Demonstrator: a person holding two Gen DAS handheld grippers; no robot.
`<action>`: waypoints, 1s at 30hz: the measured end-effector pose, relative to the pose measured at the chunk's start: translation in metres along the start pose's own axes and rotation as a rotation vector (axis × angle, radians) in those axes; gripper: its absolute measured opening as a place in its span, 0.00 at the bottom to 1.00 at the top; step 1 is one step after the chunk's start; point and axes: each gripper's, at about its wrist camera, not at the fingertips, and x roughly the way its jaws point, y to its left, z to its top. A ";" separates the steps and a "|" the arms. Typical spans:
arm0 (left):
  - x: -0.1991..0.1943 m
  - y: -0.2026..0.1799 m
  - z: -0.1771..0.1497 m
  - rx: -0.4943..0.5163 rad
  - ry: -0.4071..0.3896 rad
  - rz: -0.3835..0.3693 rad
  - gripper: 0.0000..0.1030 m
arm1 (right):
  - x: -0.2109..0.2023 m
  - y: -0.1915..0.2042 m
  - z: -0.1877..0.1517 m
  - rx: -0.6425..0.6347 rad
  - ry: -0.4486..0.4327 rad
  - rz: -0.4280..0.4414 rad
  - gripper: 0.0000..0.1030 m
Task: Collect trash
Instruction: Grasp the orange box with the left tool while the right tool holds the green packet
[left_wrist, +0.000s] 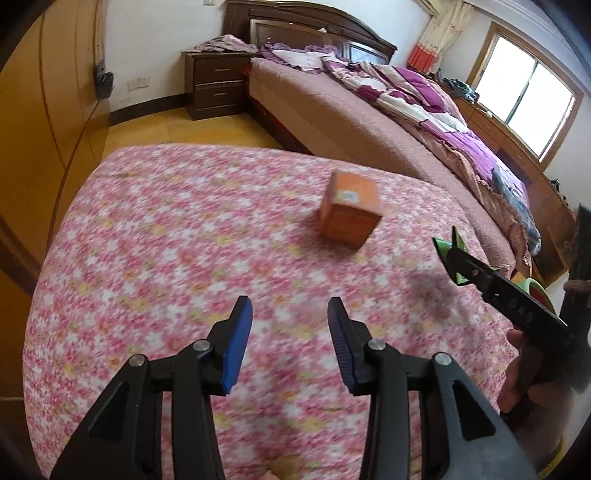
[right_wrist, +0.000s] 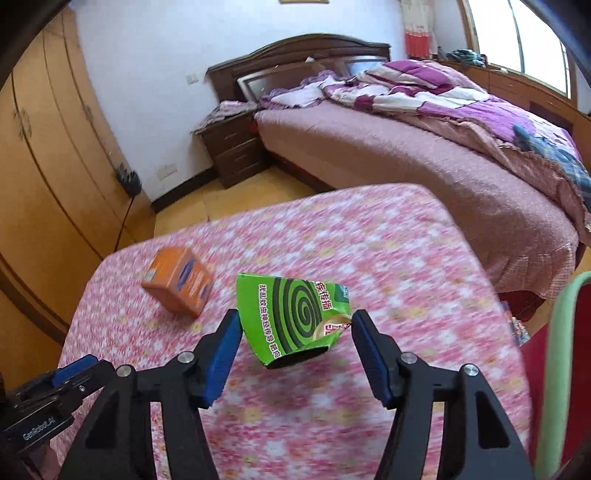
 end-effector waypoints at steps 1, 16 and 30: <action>0.002 -0.005 0.003 0.006 -0.003 -0.003 0.45 | -0.003 -0.004 0.002 0.008 -0.008 -0.003 0.62; 0.030 -0.040 0.040 0.073 -0.073 -0.011 0.68 | -0.024 -0.037 0.002 0.072 -0.055 0.024 0.62; 0.063 -0.041 0.059 0.094 -0.075 -0.005 0.68 | -0.017 -0.039 -0.004 0.097 -0.022 0.068 0.62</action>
